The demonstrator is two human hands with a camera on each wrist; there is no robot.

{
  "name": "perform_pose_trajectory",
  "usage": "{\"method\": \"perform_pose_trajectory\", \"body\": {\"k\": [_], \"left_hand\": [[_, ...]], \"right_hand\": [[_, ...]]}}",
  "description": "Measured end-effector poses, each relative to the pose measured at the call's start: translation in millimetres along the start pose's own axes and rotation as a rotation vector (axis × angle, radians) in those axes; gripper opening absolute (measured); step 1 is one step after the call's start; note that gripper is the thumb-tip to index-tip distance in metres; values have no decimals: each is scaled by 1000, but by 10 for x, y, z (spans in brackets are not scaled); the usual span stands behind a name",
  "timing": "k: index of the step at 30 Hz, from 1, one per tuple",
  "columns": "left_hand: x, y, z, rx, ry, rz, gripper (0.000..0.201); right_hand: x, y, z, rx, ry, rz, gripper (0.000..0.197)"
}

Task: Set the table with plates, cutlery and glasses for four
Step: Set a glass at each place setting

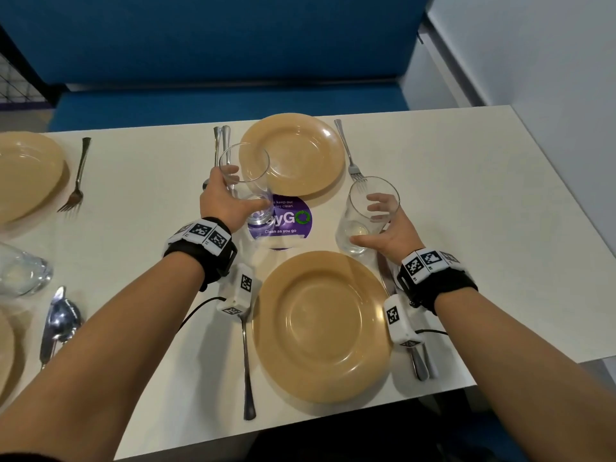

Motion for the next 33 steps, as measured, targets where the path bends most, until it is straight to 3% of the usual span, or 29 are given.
{"method": "perform_pose_trajectory", "body": {"k": [33], "left_hand": [[39,-95,28,-60,2,52,76]], "right_hand": [[67,-22,-77,35,31,31,75]]}}
Point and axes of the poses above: each hand's wrist, its own x-axis away from the middle knuckle, its own y-axis out of the palm, z = x × y, the point moved 1 cm from there along -x, towards the middle knuckle, and after that the axes turned 7 degrees about y, right-handed, at the moved point
